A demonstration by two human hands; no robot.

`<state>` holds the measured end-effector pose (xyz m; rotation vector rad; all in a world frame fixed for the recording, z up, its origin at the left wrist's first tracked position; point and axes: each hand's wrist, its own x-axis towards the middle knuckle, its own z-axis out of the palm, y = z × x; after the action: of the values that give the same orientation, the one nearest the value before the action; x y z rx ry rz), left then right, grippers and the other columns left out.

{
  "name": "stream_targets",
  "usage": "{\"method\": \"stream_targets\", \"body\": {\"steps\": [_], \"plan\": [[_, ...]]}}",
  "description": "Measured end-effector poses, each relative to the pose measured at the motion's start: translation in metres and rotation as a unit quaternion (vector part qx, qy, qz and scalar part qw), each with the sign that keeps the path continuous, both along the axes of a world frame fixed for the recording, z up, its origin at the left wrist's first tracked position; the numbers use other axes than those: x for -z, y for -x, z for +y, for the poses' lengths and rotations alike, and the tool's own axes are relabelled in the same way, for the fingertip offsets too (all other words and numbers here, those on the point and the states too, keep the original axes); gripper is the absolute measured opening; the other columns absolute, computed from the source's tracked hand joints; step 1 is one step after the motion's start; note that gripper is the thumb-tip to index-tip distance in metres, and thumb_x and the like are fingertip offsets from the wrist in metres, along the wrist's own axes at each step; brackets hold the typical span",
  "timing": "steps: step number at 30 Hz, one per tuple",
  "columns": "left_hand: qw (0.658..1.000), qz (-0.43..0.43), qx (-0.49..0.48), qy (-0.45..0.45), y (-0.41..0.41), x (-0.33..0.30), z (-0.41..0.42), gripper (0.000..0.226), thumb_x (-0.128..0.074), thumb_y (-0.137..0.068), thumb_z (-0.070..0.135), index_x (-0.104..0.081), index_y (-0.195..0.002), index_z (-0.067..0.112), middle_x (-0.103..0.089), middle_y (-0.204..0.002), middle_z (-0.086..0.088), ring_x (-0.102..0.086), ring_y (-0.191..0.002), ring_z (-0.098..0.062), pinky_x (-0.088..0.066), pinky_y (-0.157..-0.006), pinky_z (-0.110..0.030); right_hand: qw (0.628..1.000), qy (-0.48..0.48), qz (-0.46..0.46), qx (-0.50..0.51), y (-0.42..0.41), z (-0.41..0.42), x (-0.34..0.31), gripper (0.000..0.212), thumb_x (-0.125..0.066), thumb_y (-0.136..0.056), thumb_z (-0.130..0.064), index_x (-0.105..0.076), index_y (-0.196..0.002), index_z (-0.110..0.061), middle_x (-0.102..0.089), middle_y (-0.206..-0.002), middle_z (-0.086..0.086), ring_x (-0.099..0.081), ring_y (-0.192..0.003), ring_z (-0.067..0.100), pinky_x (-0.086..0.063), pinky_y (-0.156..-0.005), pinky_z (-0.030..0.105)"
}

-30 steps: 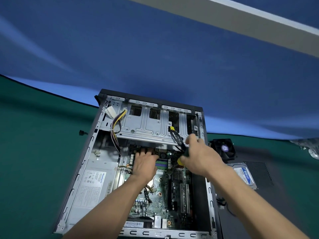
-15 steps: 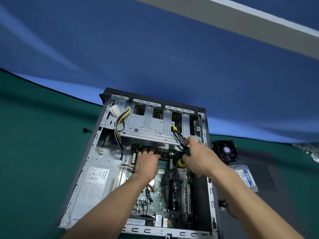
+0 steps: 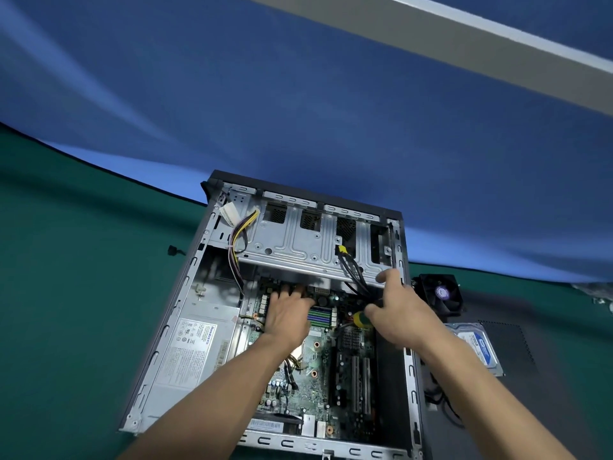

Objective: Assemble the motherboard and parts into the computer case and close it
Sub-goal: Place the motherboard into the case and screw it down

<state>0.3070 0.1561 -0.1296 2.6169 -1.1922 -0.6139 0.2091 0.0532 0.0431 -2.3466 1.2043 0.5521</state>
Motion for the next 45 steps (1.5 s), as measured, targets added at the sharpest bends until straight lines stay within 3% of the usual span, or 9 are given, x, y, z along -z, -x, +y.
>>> {"method": "stream_targets", "body": {"steps": [3,17,20,27,31,34,38,43,45], "plan": [[1.0,0.001,-0.006,0.004,0.0,0.001,0.0,0.049,-0.063,-0.089,0.021,-0.049,-0.136,0.027,-0.057,-0.124,-0.001,-0.046,-0.115,-0.023,-0.027,-0.104,-0.037,0.995,0.1,0.009,-0.006,0.005,-0.001,0.004,0.025,-0.033,-0.101,-0.025,-0.046,-0.112,-0.007,-0.062,-0.11,0.018,-0.055,-0.083,0.031,-0.039,-0.067,0.032],[1.0,0.005,-0.009,0.008,-0.001,0.005,0.0,0.05,-0.063,-0.088,0.023,-0.05,-0.135,0.027,-0.058,-0.123,-0.001,-0.047,-0.114,-0.022,-0.029,-0.1,-0.035,0.997,0.079,-0.011,-0.004,0.006,0.001,0.002,0.027,-0.038,-0.101,-0.036,-0.047,-0.1,-0.01,-0.062,-0.103,0.012,-0.047,-0.076,0.026,-0.037,-0.067,0.031],[1.0,0.005,-0.011,0.007,-0.001,0.004,0.0,0.05,-0.064,-0.088,0.022,-0.049,-0.136,0.028,-0.058,-0.124,-0.001,-0.047,-0.115,-0.022,-0.028,-0.102,-0.035,1.0,0.023,-0.02,0.005,0.006,0.003,0.0,0.038,-0.047,-0.098,-0.034,-0.036,-0.128,-0.014,-0.051,-0.12,0.014,-0.048,-0.081,0.025,-0.039,-0.071,0.03],[1.0,0.006,-0.015,0.008,-0.001,0.005,-0.001,0.05,-0.064,-0.088,0.024,-0.05,-0.135,0.028,-0.058,-0.121,-0.001,-0.047,-0.114,-0.022,-0.027,-0.104,-0.037,0.998,0.031,-0.051,-0.002,0.01,0.012,0.004,0.036,-0.051,-0.095,-0.033,-0.033,-0.123,-0.019,-0.049,-0.114,0.007,-0.055,-0.085,0.026,-0.04,-0.071,0.03],[1.0,0.006,-0.012,0.006,-0.001,0.006,-0.001,0.05,-0.064,-0.088,0.025,-0.049,-0.135,0.028,-0.058,-0.122,-0.001,-0.047,-0.115,-0.022,-0.026,-0.105,-0.037,0.995,0.085,-0.043,-0.001,0.013,0.008,0.005,0.023,-0.042,-0.099,-0.038,-0.039,-0.1,-0.016,-0.063,-0.106,0.011,-0.046,-0.071,0.023,-0.036,-0.064,0.03],[1.0,0.008,-0.013,0.004,-0.001,0.005,-0.001,0.05,-0.064,-0.088,0.024,-0.049,-0.135,0.027,-0.058,-0.121,-0.001,-0.047,-0.115,-0.022,-0.026,-0.105,-0.038,0.999,-0.005,-0.048,0.022,0.012,0.004,0.002,0.037,-0.056,-0.093,-0.032,-0.034,-0.12,-0.02,-0.053,-0.111,0.005,-0.056,-0.075,0.021,-0.045,-0.067,0.028],[1.0,0.005,-0.013,-0.002,-0.001,0.004,-0.001,0.049,-0.064,-0.088,0.024,-0.05,-0.135,0.027,-0.058,-0.124,-0.001,-0.046,-0.117,-0.023,-0.026,-0.106,-0.038,0.996,0.08,-0.035,-0.015,0.014,0.012,0.008,0.022,-0.044,-0.098,-0.036,-0.037,-0.104,-0.016,-0.058,-0.082,0.003,-0.048,-0.063,0.019,-0.042,-0.061,0.033],[1.0,0.003,-0.015,-0.007,0.0,0.002,-0.002,0.049,-0.063,-0.089,0.021,-0.05,-0.135,0.027,-0.057,-0.125,-0.001,-0.046,-0.118,-0.023,-0.025,-0.107,-0.039,0.995,-0.012,-0.075,0.058,0.014,0.006,0.004,0.039,-0.057,-0.092,-0.03,-0.032,-0.121,-0.023,-0.055,-0.107,0.005,-0.062,-0.07,0.025,-0.054,-0.066,0.037],[1.0,0.005,-0.017,-0.007,0.0,0.002,-0.002,0.049,-0.062,-0.089,0.02,-0.049,-0.135,0.027,-0.057,-0.125,0.0,-0.045,-0.118,-0.023,-0.025,-0.107,-0.038,0.996,0.037,-0.069,0.034,0.016,0.007,0.006,0.02,-0.051,-0.096,-0.032,-0.04,-0.107,-0.019,-0.063,-0.095,0.007,-0.064,-0.067,0.024,-0.054,-0.063,0.037]]}}
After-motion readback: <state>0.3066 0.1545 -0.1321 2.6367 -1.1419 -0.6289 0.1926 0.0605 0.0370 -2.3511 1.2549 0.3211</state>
